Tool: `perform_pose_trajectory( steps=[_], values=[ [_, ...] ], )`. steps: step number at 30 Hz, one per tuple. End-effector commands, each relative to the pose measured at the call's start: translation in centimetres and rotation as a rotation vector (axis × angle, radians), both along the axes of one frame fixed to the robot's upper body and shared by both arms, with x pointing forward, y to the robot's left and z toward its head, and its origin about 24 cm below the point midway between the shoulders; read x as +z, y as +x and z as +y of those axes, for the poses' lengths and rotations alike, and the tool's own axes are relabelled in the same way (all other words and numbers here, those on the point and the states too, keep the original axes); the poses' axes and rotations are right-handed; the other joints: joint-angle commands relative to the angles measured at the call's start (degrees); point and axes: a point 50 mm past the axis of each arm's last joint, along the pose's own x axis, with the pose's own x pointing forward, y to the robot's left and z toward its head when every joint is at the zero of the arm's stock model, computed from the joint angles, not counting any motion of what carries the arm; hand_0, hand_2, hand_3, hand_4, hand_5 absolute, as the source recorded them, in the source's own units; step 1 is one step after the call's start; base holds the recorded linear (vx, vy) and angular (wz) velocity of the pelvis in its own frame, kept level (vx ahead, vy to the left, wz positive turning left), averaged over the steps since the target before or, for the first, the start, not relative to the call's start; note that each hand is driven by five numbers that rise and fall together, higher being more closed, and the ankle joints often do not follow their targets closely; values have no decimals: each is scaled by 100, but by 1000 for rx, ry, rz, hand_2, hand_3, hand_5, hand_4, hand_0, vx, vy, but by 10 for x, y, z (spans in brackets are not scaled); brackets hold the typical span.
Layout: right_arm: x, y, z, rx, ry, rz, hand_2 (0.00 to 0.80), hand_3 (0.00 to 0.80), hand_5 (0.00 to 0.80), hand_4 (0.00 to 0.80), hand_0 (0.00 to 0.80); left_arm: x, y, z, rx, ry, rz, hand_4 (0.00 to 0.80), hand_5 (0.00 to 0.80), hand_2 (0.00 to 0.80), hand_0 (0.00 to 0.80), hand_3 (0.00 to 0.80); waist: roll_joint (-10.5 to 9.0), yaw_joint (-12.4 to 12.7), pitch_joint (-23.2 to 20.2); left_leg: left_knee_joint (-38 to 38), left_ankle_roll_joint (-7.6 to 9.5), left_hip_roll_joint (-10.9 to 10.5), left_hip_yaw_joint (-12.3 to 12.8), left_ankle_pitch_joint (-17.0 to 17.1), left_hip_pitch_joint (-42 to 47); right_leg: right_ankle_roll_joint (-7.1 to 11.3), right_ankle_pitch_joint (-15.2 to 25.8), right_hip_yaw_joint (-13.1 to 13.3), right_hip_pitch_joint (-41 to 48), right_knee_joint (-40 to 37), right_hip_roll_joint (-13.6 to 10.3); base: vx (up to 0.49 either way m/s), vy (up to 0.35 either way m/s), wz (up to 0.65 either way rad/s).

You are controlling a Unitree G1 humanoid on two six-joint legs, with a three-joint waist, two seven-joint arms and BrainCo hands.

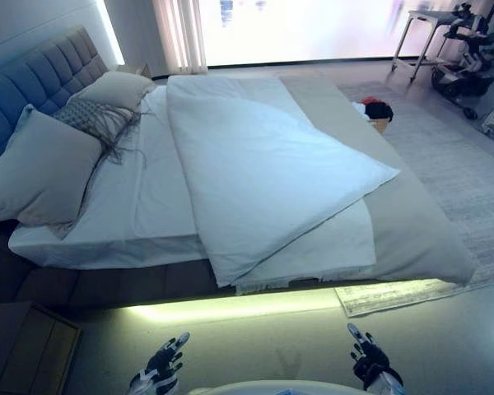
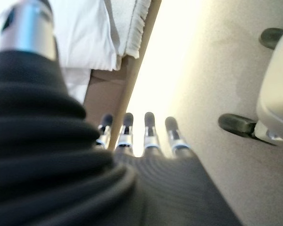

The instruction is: Make the bed neatly

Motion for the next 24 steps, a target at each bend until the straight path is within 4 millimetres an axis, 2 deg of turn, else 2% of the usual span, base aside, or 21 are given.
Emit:
perform_pose_trajectory(
  steps=[1, 16, 20, 22, 24],
  values=[
    [6, 27, 1, 13, -3, -47, 0, 0, 0, 0, 0, 4, 22, 0, -16, -1, -29, 0, 0, 0, 0, 0, -134, -39, 174, 0, 437, -522, 49, -209, 87, -26, 169, -33, 56, 50, 114, 0, 0, 0],
    [8, 32, 0, 14, -5, -54, 0, 0, 0, 0, 0, 4, 24, 2, 20, 6, -25, 0, 0, 0, 0, 0, -113, -79, 269, 0, 465, -483, 79, -209, 145, -86, 33, -14, 8, 279, 149, 12, -15, 0],
    [9, 34, -2, 5, -8, -56, 0, 0, 0, 0, 0, 4, 23, 5, 44, 18, -14, 0, 0, 0, 0, 0, -92, -123, 299, 26, 477, -462, 80, -221, 204, -147, -75, 73, -7, 422, 206, 64, -75, 0],
    [9, 35, -2, -8, -7, -60, 0, 0, 0, 0, 0, 5, 24, 6, 55, 24, -15, 0, 0, 0, 0, 0, -95, -134, 339, 198, 473, -446, 85, -281, 197, -191, -155, 101, -34, 570, 218, 68, -95, -1],
    [11, 38, -3, -9, -5, -71, 0, 0, 0, 0, 0, 6, 25, 9, 74, 25, -24, 0, 0, 0, 0, 0, -142, -147, 420, 781, 444, -395, 154, -451, 51, -277, -253, 70, -103, 799, 186, 56, -127, -10]
  ],
)
